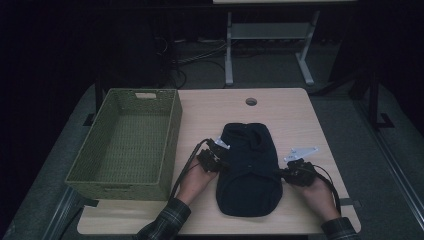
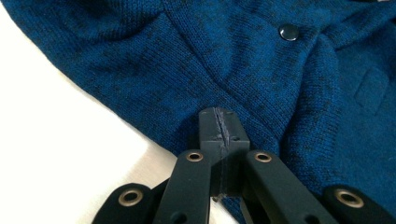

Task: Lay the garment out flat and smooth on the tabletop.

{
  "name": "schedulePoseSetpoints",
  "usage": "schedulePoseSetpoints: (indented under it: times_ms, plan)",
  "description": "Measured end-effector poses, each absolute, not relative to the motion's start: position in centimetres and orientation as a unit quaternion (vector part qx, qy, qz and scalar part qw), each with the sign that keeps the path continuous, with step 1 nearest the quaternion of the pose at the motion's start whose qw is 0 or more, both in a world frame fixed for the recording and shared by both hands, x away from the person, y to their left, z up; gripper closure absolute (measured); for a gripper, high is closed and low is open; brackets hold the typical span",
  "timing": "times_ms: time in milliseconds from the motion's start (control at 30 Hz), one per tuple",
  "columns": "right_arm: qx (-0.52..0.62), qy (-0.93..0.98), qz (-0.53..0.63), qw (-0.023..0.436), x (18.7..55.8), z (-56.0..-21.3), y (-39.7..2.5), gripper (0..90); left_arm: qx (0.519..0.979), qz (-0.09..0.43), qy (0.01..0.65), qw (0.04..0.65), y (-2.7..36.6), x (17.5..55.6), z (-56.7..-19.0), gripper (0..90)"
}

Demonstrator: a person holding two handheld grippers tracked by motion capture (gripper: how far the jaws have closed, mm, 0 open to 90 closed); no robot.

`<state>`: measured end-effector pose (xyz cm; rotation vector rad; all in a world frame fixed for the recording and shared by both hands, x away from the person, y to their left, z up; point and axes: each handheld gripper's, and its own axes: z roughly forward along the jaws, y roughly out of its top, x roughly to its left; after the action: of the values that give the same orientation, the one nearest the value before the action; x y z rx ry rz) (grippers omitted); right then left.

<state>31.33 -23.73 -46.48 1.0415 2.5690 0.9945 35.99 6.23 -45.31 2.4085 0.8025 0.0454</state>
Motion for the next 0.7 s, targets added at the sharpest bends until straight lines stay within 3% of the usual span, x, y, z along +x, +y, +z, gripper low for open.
schedulePoseSetpoints:
  times_ms: [567, 700]
  plan:
    - [0.349, 0.872, 0.331, 0.087, 28.3, -46.3, -23.5, 89.9, 0.908, 0.001, 0.288, 0.304, 6.7, 33.1, -45.3, 89.6]
    - [0.347, 0.872, 0.334, 0.088, 28.4, -46.3, -23.6, 86.4, 0.904, -0.008, 0.297, 0.307, 6.7, 33.1, -45.3, 84.9]
